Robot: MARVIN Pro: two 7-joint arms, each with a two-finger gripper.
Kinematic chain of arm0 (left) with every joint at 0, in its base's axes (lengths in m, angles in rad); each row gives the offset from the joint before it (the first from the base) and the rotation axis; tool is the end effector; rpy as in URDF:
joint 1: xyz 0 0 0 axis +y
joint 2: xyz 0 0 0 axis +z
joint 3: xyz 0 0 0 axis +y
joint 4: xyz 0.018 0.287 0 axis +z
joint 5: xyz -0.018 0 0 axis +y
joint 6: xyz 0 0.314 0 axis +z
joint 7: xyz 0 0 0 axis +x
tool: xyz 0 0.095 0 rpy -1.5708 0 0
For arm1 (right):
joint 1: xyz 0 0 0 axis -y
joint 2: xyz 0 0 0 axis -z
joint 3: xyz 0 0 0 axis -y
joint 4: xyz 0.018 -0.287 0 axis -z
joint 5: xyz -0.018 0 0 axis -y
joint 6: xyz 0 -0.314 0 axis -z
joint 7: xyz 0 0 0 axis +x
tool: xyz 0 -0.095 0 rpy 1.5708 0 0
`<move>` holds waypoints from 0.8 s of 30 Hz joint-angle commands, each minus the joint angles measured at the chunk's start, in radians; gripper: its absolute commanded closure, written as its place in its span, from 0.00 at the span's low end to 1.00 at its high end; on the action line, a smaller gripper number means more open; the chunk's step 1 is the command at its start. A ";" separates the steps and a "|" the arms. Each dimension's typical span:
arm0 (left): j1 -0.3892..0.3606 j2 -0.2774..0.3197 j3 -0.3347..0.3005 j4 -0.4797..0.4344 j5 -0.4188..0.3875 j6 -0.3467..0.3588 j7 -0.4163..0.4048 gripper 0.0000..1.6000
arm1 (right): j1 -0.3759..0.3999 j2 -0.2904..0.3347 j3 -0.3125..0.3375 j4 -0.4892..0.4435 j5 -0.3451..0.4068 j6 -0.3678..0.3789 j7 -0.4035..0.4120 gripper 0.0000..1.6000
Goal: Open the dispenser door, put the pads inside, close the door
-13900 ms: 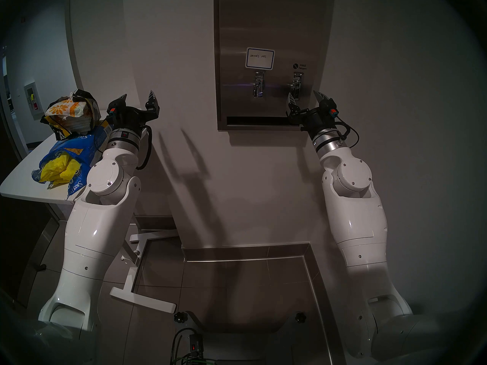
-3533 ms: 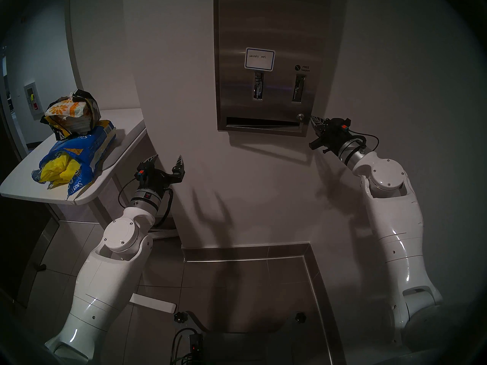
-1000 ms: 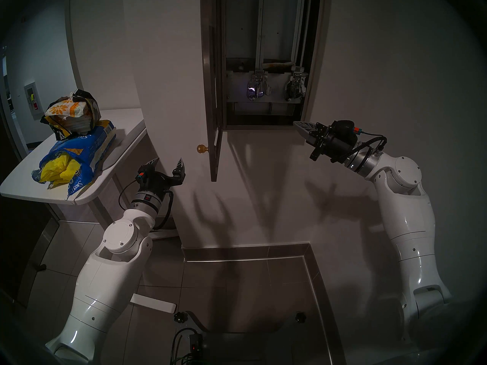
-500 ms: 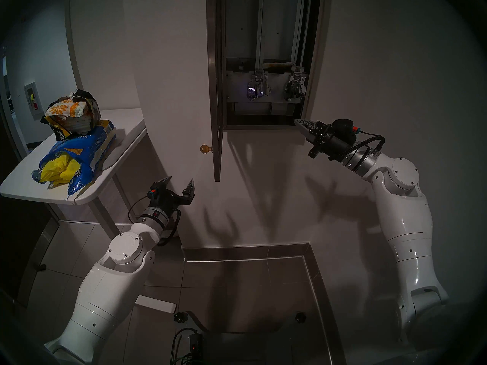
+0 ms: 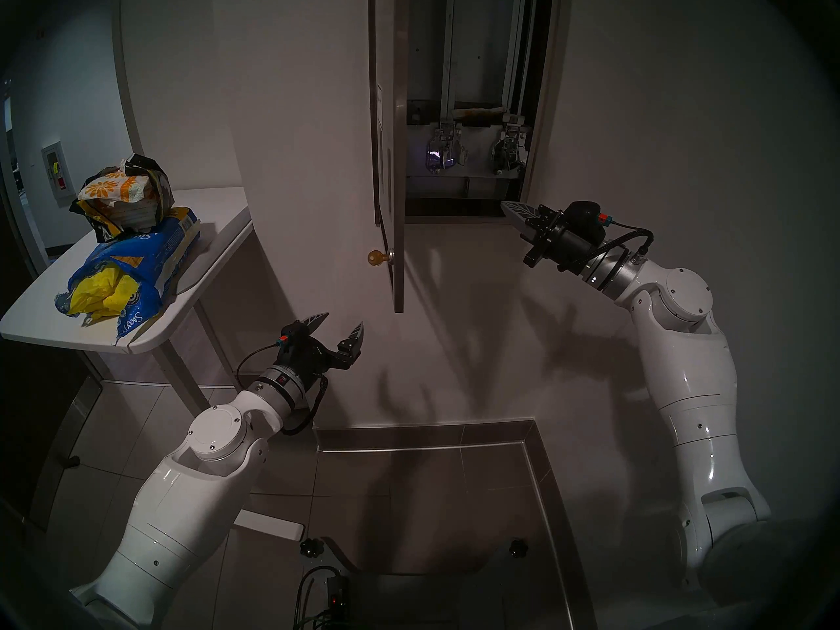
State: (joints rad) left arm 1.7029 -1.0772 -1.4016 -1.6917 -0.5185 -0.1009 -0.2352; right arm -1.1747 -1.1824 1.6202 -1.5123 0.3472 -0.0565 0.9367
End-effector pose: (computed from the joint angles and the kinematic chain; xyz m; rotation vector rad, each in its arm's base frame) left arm 0.3759 0.0372 -0.3013 1.9571 -0.3742 1.9560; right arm 0.4748 -0.0649 -0.1212 -1.3948 -1.0089 -2.0920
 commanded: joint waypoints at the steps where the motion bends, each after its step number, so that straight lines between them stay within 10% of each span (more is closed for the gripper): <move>1: -0.034 0.017 -0.004 -0.035 -0.006 -0.017 -0.042 0.00 | 0.086 -0.011 -0.016 -0.005 0.012 -0.010 0.015 1.00; 24: -0.036 0.016 -0.010 -0.030 -0.011 -0.017 -0.069 0.00 | 0.206 -0.065 -0.105 -0.009 0.097 0.065 0.137 1.00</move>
State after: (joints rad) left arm 1.6955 -1.0563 -1.4010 -1.6942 -0.5240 -0.1018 -0.3004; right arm -1.0459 -1.2378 1.5120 -1.4921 0.4039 -0.0228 1.0464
